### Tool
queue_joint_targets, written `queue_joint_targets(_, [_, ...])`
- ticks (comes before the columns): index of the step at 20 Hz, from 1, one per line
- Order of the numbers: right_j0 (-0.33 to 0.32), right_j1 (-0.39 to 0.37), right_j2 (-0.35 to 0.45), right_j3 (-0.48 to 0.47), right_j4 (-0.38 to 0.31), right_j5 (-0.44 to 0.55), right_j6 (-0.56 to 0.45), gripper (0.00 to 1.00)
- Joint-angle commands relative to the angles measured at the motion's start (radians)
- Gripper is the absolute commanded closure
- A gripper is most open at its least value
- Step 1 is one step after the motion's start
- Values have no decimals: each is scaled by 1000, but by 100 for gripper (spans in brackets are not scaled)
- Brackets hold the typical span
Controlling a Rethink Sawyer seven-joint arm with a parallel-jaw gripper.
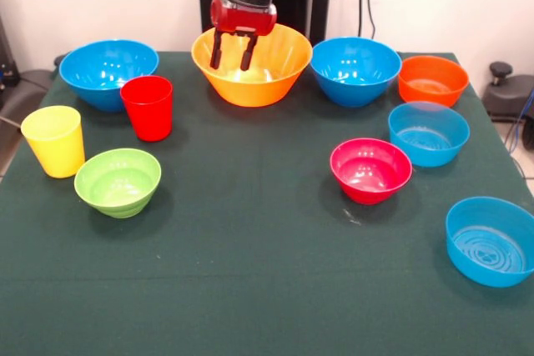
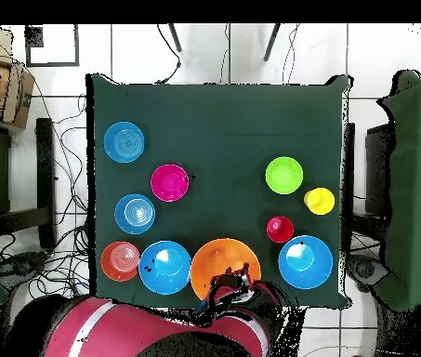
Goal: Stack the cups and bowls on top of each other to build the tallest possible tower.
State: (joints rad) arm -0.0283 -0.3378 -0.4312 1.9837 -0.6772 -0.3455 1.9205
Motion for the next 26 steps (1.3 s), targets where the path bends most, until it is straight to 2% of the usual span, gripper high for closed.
queue_joint_targets(1, [-335, -122, 302, 101, -38, 229, 149, 0])
queue_joint_targets(5, [-318, -39, 268, 60, 0, 171, 136, 0])
queue_joint_targets(10, [-312, -4, 266, 47, 38, 159, 124, 0])
queue_joint_targets(18, [-280, 97, 225, -5, 67, 67, 135, 0])
queue_joint_targets(23, [-298, 93, 258, -34, 58, 101, 121, 0])
queue_joint_targets(26, [-311, 151, 298, -133, 83, 152, 106, 0])
